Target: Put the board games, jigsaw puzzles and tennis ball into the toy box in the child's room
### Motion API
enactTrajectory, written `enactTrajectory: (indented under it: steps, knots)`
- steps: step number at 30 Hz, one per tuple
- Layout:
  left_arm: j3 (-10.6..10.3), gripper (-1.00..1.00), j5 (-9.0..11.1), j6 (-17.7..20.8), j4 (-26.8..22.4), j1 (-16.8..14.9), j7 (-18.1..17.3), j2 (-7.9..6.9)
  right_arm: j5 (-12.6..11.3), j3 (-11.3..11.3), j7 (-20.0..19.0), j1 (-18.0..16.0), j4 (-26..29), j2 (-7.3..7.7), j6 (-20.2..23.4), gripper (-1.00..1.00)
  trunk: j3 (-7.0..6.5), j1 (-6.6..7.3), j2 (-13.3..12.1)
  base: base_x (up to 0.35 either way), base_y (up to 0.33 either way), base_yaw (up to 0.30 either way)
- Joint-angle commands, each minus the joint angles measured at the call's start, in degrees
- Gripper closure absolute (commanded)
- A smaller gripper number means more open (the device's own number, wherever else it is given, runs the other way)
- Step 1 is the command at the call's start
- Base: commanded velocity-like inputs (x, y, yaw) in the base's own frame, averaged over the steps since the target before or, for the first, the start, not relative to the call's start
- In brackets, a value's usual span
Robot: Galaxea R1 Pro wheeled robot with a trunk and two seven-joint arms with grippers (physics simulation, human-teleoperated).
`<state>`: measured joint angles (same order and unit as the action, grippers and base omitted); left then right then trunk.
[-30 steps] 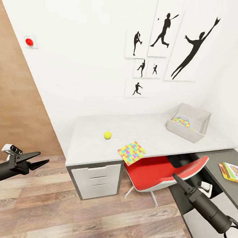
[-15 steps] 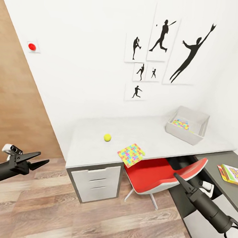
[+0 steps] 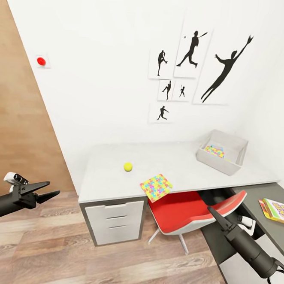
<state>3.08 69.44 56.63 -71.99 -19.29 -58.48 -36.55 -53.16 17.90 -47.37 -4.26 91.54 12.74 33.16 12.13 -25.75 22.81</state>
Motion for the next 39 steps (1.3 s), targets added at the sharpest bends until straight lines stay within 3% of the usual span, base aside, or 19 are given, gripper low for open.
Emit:
enactTrajectory:
  steps: [1, 31, 39]
  knots:
    - [-0.01, -1.0, 0.02, 0.23, 0.0, -0.05, -0.09, -0.02, -0.35, 0.06, 0.0, -0.04, 0.0, 0.01, 0.41, -1.0, 0.01, -0.04, 0.11, 0.0, 0.0, 0.0]
    - [-0.01, -1.0, -0.01, 0.23, 0.01, -0.05, -0.05, -0.01, -0.36, 0.29, 0.0, -0.04, 0.01, 0.01, 0.41, -1.0, -2.84, -0.04, 0.11, 0.0, 0.0, 0.0]
    - [-0.59, -1.0, -0.01, 0.23, 0.0, -0.05, -0.05, 0.72, -0.36, 0.3, 0.0, -0.04, -0.02, 0.01, 0.41, -1.0, -3.61, -0.04, 0.11, 0.0, 0.0, 0.0]
